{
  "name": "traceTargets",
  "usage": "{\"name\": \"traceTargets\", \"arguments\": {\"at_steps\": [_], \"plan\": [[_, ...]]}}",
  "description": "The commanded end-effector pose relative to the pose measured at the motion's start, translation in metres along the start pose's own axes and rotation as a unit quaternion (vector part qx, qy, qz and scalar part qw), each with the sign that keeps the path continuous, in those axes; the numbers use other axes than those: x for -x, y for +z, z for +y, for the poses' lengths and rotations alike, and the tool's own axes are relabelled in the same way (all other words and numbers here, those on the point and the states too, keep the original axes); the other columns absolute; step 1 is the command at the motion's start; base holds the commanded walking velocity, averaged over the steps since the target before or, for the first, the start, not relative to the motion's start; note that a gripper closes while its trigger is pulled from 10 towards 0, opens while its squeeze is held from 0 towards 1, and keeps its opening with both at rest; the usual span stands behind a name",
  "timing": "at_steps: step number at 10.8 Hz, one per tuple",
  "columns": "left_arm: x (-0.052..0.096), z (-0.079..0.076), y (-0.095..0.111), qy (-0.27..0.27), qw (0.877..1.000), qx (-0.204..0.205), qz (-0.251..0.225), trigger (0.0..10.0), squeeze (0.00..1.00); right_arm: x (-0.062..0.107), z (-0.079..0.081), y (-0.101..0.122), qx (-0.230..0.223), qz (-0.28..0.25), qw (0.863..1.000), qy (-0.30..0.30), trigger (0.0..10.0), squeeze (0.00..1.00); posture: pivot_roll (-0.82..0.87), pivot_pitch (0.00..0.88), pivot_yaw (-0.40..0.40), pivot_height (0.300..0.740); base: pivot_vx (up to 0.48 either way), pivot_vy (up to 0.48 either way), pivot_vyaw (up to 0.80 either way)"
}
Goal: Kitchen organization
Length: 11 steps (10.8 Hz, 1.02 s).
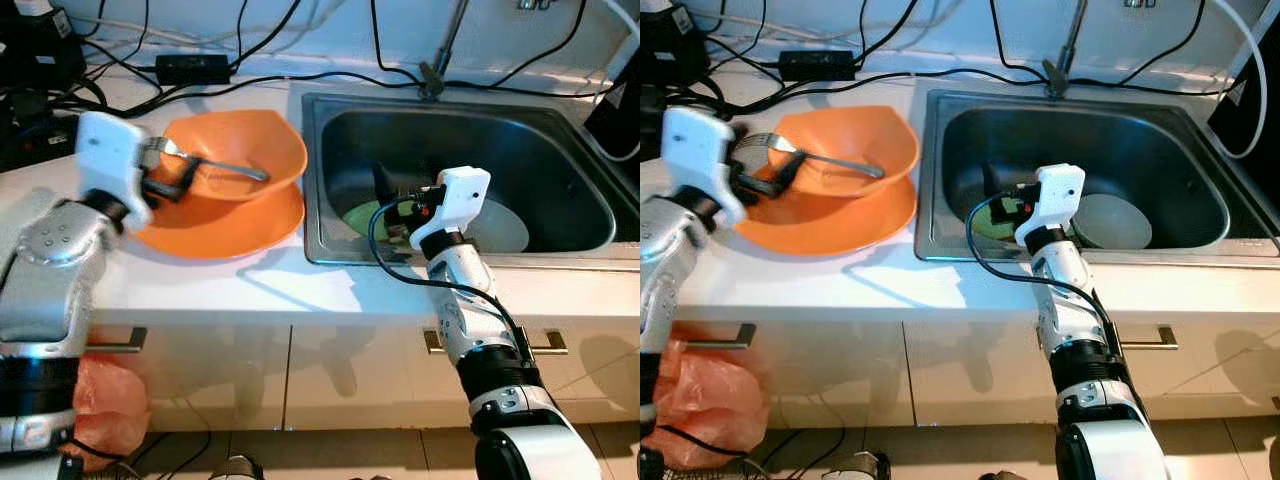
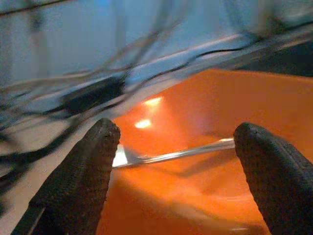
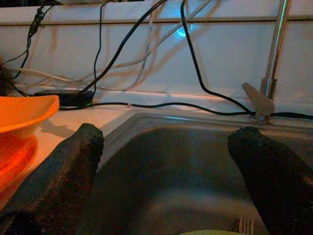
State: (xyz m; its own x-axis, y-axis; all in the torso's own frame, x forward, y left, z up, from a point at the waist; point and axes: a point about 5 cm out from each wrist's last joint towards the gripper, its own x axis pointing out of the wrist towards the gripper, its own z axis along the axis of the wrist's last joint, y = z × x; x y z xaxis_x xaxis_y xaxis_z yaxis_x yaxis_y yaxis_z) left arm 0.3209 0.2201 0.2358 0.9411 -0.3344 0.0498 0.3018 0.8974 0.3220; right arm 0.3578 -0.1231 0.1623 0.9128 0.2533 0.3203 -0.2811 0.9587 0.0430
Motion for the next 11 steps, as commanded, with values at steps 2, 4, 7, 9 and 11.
{"name": "traceTargets", "arguments": {"at_steps": [2, 4, 7, 9, 11], "plan": [[-0.003, -0.019, 0.005, -0.054, 0.999, 0.006, -0.008, 10.0, 0.0, 0.0, -0.002, -0.001, 0.003, 0.005, 1.0, 0.002, 10.0, 0.0, 0.08, 0.07, -0.065, 0.74, 0.0, 0.0, 0.0], [-0.005, -0.006, 0.023, 0.005, 0.998, 0.007, -0.064, 10.0, 0.0, 0.0, -0.002, 0.0, 0.004, 0.004, 1.0, 0.0, 10.0, 0.0, 0.08, 0.07, -0.064, 0.74, 0.0, 0.0, 0.0], [-0.003, 0.021, 0.025, 0.106, 0.99, -0.064, -0.059, 10.0, 0.0, 0.001, -0.001, -0.002, 0.002, 0.007, 1.0, 0.002, 10.0, 0.0, 0.08, 0.072, -0.061, 0.74, 0.0, 0.0, 0.0], [-0.001, 0.024, 0.005, 0.11, 0.987, -0.117, -0.004, 10.0, 0.0, 0.001, -0.002, -0.002, 0.003, 0.006, 1.0, 0.0, 10.0, 0.0, 0.08, 0.074, -0.062, 0.74, 0.0, 0.0, 0.0], [0.002, 0.027, 0.0, 0.119, 0.983, -0.138, 0.008, 10.0, 0.0, 0.001, -0.002, -0.002, 0.003, 0.007, 1.0, 0.0, 10.0, 0.0, 0.08, 0.075, -0.064, 0.74, 0.0, 0.0, 0.0]]}}
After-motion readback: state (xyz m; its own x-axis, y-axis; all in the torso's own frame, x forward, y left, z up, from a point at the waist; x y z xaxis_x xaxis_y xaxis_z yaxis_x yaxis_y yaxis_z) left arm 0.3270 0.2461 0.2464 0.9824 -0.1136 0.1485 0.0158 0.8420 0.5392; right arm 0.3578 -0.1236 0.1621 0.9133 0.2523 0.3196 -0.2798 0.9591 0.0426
